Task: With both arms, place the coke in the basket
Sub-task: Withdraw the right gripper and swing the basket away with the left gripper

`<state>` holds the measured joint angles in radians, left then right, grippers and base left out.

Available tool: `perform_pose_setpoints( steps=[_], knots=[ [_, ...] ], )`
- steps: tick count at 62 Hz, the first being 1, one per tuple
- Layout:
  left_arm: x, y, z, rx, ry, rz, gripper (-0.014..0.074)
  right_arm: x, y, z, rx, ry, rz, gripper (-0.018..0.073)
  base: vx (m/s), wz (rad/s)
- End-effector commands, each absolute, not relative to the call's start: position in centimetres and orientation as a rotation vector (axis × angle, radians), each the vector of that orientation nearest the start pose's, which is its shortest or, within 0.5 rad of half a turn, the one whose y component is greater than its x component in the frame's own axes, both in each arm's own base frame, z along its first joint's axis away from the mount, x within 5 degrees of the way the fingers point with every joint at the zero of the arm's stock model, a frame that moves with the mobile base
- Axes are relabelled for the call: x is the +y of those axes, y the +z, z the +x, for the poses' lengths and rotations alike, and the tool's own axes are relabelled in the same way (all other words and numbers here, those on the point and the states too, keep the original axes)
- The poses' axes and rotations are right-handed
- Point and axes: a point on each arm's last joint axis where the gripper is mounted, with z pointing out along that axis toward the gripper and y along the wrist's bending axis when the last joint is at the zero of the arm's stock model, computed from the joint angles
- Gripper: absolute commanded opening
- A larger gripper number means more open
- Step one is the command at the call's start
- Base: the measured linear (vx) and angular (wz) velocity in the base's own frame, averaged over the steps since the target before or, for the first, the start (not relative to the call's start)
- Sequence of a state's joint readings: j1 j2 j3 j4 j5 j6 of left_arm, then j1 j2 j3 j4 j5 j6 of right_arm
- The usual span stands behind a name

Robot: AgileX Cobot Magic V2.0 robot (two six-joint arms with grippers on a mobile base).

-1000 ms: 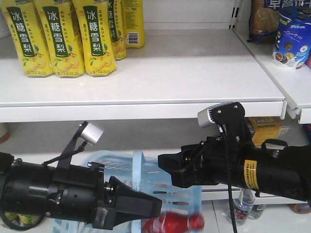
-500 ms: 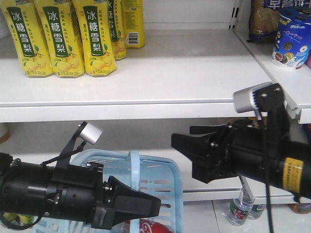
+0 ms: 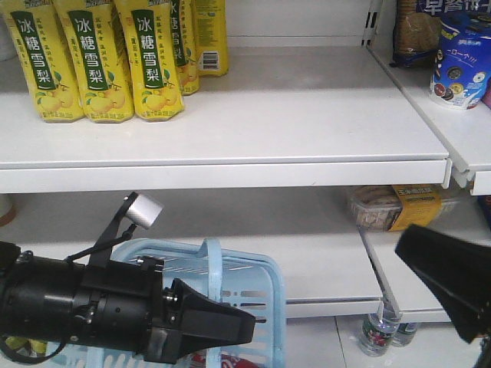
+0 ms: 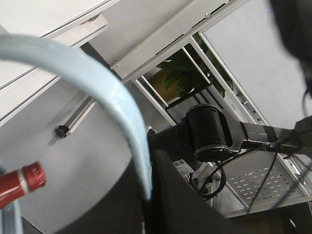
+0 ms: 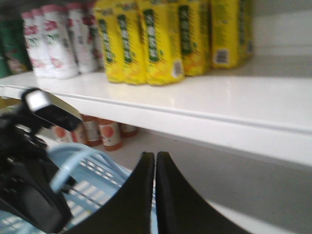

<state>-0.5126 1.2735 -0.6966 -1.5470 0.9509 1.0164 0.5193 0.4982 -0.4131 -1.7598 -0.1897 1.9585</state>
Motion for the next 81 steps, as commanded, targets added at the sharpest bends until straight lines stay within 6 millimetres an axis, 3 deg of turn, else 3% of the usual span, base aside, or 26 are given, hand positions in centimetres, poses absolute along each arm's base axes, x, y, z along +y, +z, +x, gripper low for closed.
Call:
perform_pose_setpoints(
  steps=[1, 7, 19, 63, 81],
  knots=[
    [-18.0, 30.6, 16.2, 2.016, -1.691, 0.633, -0.0006, 5.3, 28.7, 8.3, 1.596, 0.582, -0.318, -0.0005, 0.0, 0.0],
    [-18.0, 30.6, 16.2, 2.016, -1.691, 0.633, -0.0006, 4.4, 25.7, 7.7, 1.63, 0.544, -0.268, -0.0005, 0.0, 0.0],
    [-18.0, 30.6, 16.2, 2.016, -1.691, 0.633, -0.0006, 4.1, 24.1, 7.1, 1.633, 0.539, -0.273, -0.0005, 0.0, 0.0],
    [-18.0, 30.6, 16.2, 2.016, -1.69, 0.632, -0.0006, 4.1, 24.0, 7.2, 1.637, 0.528, -0.285, -0.0005, 0.0, 0.0],
    [-17.8, 29.7, 17.0, 2.064, -1.576, 0.531, -0.0006, 4.1, 24.0, 7.2, 1.637, 0.528, -0.285, -0.0005, 0.0, 0.0]
  ],
)
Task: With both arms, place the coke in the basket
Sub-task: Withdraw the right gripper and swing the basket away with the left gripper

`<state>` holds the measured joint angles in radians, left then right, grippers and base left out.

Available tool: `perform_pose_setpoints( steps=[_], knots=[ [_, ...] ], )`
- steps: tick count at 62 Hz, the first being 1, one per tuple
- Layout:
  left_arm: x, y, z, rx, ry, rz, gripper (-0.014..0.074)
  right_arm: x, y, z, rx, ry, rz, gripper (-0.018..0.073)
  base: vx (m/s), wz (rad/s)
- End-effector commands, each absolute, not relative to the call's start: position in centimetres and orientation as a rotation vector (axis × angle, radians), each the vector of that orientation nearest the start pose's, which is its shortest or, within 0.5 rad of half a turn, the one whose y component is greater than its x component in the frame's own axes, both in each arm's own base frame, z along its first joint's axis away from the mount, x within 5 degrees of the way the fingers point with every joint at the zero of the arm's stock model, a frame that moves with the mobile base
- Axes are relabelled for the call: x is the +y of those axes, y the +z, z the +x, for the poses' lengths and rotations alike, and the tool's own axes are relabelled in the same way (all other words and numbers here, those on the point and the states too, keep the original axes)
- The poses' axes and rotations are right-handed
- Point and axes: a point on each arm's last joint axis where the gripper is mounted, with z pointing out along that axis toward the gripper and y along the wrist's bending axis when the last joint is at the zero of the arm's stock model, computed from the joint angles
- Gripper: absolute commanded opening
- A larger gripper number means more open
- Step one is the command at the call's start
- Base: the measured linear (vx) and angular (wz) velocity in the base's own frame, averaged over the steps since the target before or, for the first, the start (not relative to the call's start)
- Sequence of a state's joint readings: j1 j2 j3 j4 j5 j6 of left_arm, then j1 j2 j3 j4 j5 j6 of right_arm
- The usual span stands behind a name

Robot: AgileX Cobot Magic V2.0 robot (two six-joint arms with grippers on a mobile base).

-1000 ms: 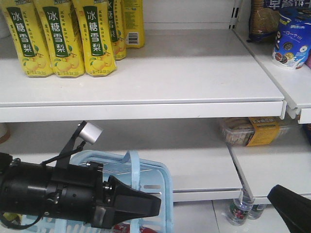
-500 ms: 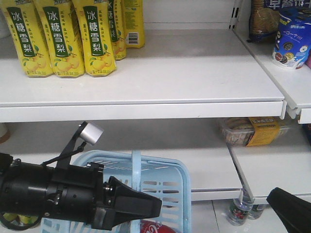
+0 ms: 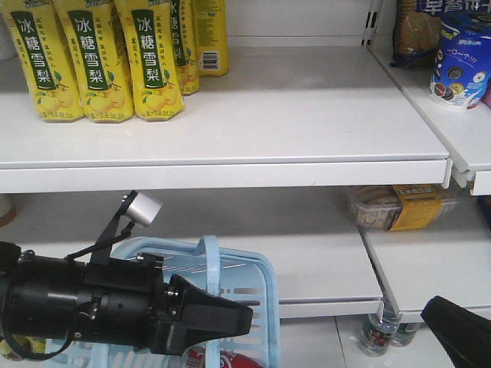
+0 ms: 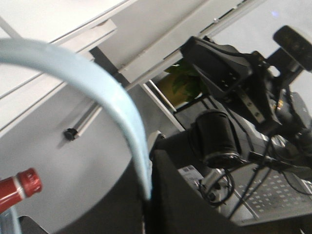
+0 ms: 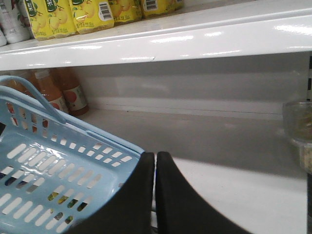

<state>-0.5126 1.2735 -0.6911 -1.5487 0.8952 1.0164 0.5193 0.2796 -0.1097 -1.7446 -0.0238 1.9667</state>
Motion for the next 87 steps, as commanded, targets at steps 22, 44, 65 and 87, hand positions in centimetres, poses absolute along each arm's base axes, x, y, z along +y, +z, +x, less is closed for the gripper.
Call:
perform_pose_setpoints(
  steps=[22, 44, 65, 87],
  knots=[
    [-15.9, 31.0, 17.3, 2.023, -1.251, 0.436, -0.0006, 4.1, 24.0, 7.2, 1.637, 0.528, -0.285, -0.0005, 0.0, 0.0],
    [-12.7, 31.0, 14.6, 2.026, -1.057, 0.358, -0.0006, 4.1, 24.0, 7.2, 1.637, 0.528, -0.285, -0.0005, 0.0, 0.0],
    [-8.8, 28.8, 11.9, 2.066, -0.857, 0.108, -0.0006, 4.1, 24.0, 7.2, 1.637, 0.528, -0.285, -0.0005, 0.0, 0.0],
    [-5.4, 26.5, 8.9, 1.808, -0.679, 0.136, -0.0006, 4.1, 24.0, 7.2, 1.637, 0.528, -0.285, -0.0005, 0.0, 0.0]
  ],
)
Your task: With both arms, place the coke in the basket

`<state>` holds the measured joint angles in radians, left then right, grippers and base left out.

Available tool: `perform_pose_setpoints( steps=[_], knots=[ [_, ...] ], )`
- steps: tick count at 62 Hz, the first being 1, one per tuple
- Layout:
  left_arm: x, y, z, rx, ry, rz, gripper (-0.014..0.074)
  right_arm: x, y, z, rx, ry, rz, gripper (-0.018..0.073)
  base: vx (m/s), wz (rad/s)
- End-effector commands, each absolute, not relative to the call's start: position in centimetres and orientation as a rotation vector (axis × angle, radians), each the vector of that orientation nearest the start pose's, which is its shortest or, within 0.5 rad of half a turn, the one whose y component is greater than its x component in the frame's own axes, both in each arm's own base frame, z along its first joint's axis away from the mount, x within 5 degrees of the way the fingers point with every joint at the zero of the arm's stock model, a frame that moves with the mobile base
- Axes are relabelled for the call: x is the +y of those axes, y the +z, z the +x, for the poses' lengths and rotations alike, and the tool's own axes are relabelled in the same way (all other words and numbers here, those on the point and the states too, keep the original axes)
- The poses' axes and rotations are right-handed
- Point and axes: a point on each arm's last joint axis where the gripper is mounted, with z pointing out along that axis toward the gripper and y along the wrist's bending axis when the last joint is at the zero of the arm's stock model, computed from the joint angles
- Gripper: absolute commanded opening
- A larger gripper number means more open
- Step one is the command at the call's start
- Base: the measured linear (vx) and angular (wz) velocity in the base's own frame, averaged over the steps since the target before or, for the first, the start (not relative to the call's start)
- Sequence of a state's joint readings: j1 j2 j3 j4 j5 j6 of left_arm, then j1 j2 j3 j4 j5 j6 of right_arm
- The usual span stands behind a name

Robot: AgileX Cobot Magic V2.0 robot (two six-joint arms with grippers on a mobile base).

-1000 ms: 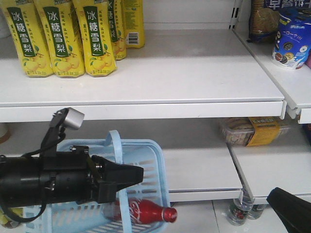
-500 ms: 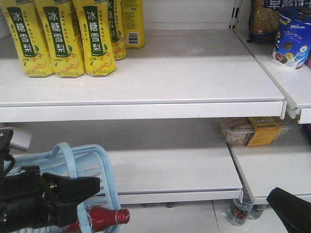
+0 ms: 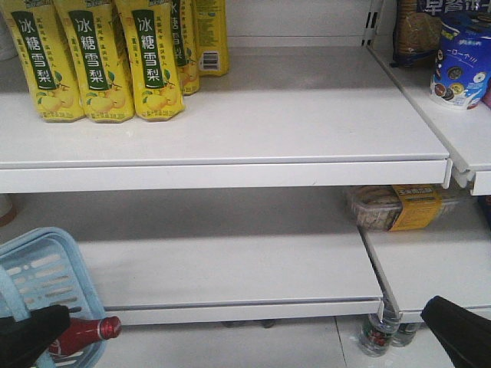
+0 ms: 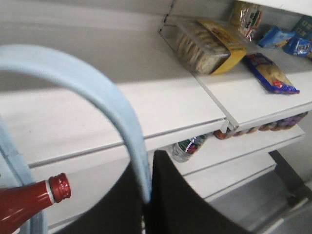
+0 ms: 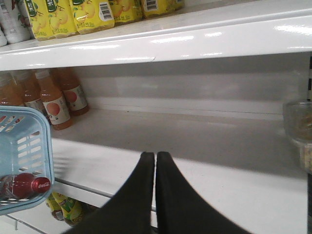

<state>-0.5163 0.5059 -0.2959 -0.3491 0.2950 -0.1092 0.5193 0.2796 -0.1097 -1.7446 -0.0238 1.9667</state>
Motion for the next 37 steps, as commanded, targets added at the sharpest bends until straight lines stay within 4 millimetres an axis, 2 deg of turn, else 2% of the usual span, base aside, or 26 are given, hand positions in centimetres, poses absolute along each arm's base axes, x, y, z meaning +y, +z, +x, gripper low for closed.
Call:
perform_pose_setpoints(
  steps=[1, 10, 25, 37],
  knots=[
    [-5.3, 26.3, 8.8, 1.801, -0.674, 0.139, -0.0006, 4.1, 24.0, 7.2, 1.637, 0.528, -0.285, -0.0005, 0.0, 0.0],
    [-4.5, 23.6, 7.9, 1.753, -0.614, 0.183, -0.0006, 4.1, 24.0, 7.2, 1.637, 0.528, -0.285, -0.0005, 0.0, 0.0],
    [-3.6, 19.8, 6.4, 1.726, -0.635, 0.155, -0.0006, 4.1, 24.0, 7.2, 1.637, 0.528, -0.285, -0.0005, 0.0, 0.0],
    [-3.0, 19.7, 5.5, 1.678, -0.561, 0.212, -0.0006, 4.1, 24.0, 7.2, 1.637, 0.528, -0.285, -0.0005, 0.0, 0.0]
  ],
)
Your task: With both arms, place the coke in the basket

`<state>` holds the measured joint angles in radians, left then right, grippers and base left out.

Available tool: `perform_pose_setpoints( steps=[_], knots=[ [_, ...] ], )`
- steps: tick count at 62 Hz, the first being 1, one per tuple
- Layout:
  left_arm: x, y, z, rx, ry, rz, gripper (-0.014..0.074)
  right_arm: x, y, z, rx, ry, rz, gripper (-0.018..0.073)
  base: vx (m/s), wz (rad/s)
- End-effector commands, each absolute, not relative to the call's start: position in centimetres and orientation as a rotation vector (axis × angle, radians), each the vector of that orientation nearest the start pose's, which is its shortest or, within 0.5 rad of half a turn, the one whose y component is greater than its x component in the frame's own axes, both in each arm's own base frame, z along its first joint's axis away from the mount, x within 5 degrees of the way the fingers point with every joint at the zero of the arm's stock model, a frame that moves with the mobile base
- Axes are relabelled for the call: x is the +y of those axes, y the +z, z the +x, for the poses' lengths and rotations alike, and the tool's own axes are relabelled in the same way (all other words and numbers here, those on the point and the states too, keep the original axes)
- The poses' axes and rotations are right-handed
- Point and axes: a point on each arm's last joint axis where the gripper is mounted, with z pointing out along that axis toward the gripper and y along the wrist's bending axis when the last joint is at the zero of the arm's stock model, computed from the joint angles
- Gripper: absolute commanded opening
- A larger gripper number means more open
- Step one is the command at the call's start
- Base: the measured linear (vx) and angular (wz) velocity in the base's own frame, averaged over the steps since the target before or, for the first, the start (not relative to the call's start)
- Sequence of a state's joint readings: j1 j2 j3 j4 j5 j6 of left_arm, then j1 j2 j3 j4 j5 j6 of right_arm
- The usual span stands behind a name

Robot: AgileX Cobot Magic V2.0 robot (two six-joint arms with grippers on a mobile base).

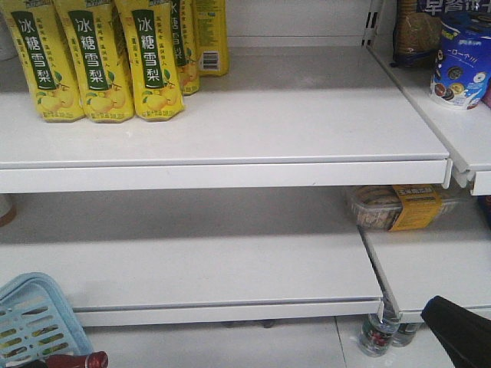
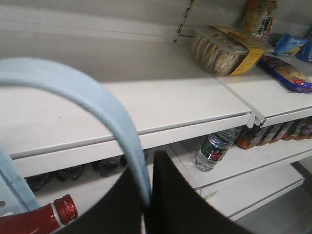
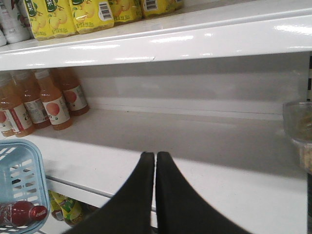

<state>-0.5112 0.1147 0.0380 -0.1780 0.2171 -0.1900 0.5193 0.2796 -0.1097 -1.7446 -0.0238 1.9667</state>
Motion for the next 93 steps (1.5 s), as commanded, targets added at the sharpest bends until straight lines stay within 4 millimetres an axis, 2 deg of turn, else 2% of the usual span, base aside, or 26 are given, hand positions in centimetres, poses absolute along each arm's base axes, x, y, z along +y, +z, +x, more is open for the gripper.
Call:
perform_pose_setpoints(
  steps=[1, 9, 25, 32, 52, 65, 93],
  knots=[
    [-2.9, 19.7, 5.4, 1.672, -0.549, 0.212, -0.0006, 4.1, 24.0, 7.2, 1.637, 0.528, -0.285, -0.0005, 0.0, 0.0],
    [-2.1, 19.9, 5.1, 1.617, -0.456, 0.157, -0.0006, 4.1, 24.0, 7.2, 1.637, 0.528, -0.285, -0.0005, 0.0, 0.0],
    [-0.9, 19.9, 5.4, 1.608, -0.386, -0.141, -0.0006, 4.1, 24.0, 7.2, 1.637, 0.528, -0.285, -0.0005, 0.0, 0.0],
    [-0.4, 19.9, 5.4, 1.597, -0.314, -0.203, -0.0006, 4.1, 24.0, 7.2, 1.637, 0.528, -0.285, -0.0005, 0.0, 0.0],
    [0.0, 19.9, 5.5, 1.591, -0.187, -0.186, -0.0006, 4.1, 24.0, 7.2, 1.637, 0.528, -0.285, -0.0005, 0.0, 0.0],
    [0.1, 20.4, 5.5, 1.548, -0.068, -0.074, -0.0006, 4.1, 24.0, 7.2, 1.637, 0.528, -0.285, -0.0005, 0.0, 0.0],
    [0.0, 21.0, 5.4, 1.48, -0.095, -0.069, -0.0006, 4.1, 24.0, 7.2, 1.637, 0.528, -0.285, -0.0005, 0.0, 0.0]
  ],
)
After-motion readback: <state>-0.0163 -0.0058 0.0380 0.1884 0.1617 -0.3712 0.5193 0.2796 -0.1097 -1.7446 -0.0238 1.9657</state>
